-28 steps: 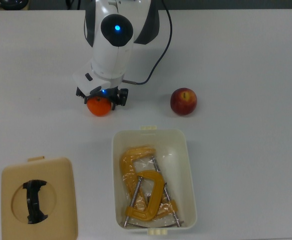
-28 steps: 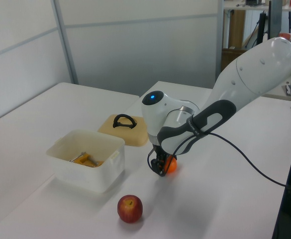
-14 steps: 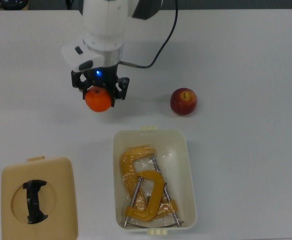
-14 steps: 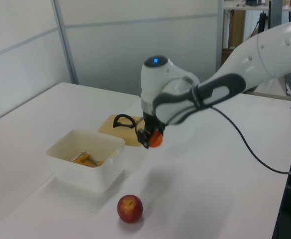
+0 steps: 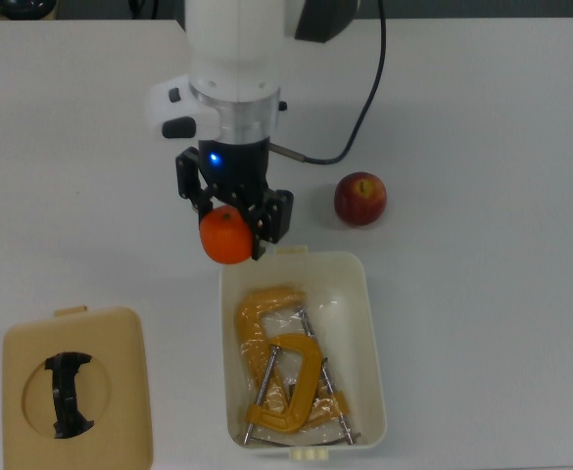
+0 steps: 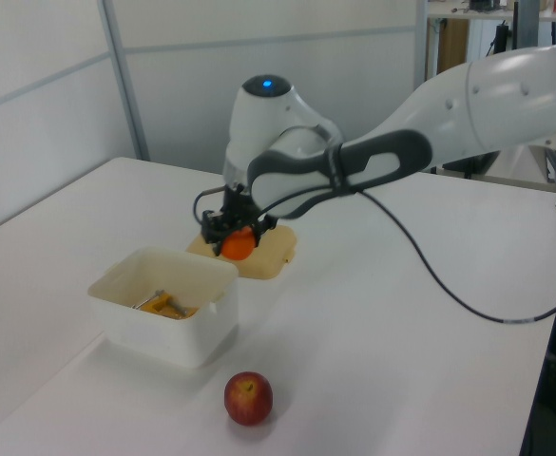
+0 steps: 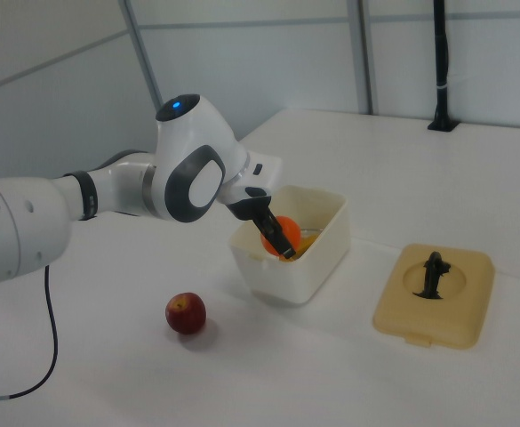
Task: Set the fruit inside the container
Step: 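Lift the tangerine and carry it over the white container, then lower the tangerine into the container and open the gripper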
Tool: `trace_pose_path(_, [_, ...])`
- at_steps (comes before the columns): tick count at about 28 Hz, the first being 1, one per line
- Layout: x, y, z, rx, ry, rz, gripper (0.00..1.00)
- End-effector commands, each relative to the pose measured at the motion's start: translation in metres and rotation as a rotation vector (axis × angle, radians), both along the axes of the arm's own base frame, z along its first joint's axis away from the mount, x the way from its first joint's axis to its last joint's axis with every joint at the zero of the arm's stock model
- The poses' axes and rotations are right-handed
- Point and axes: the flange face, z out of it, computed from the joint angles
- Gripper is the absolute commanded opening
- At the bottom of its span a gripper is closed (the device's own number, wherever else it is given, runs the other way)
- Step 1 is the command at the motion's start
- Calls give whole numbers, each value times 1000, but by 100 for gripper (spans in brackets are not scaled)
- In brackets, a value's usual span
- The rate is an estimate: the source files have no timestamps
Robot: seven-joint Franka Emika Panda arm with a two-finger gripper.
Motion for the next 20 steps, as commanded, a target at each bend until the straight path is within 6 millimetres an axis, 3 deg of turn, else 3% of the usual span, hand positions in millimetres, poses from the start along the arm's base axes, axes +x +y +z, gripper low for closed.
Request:
trace_pose_path(1, [19, 29, -21, -26, -79, -105, 3])
trace_pose_path(2, [21, 32, -24, -33, -88, -122, 10])
trace_pose_path(4, [28, 40, -28, -51, -110, -157, 79])
trace_pose_path(5, [29, 42, -32, -57, -109, -164, 100])
trace_pose_path(9, [27, 53, -32, -76, -112, -144, 100])
trace_pose_path(13, [24, 53, -13, -68, -127, -122, 100])
trace_pose_path(16, [14, 64, -3, -74, -106, -62, 100])
trace_pose_path(20, [-4, 82, -7, -108, 38, 95, 100])
